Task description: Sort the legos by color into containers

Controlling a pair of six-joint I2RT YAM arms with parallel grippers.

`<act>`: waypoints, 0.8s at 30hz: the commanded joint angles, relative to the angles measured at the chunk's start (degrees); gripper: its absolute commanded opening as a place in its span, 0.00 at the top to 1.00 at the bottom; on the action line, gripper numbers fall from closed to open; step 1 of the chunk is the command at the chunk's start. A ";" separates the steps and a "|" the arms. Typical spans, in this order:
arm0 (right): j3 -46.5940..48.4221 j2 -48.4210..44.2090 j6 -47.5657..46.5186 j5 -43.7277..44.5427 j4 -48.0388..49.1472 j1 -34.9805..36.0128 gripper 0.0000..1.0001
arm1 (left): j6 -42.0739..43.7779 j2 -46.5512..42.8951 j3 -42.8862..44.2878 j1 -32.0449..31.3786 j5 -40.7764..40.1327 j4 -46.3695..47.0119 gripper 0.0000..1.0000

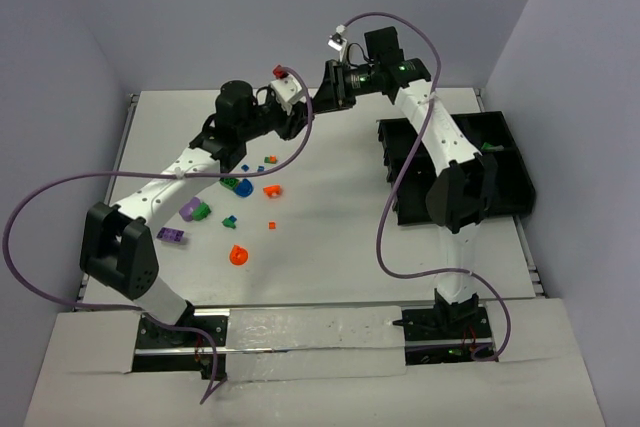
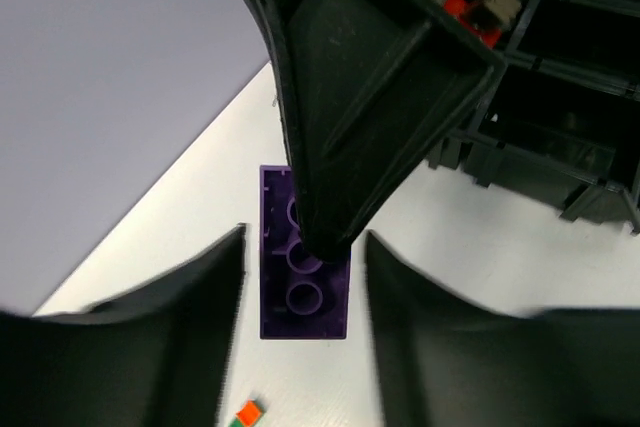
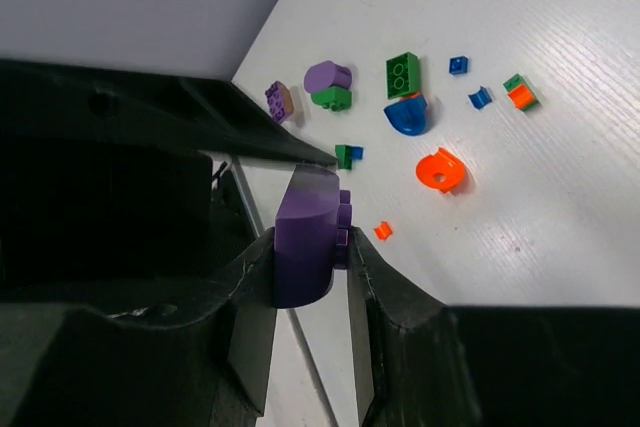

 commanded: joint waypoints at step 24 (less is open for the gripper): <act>-2.79 6.68 -27.54 59.62 -1.26 -14.07 1.00 | -7.39 -2.66 1.85 19.96 -20.32 -26.99 0.01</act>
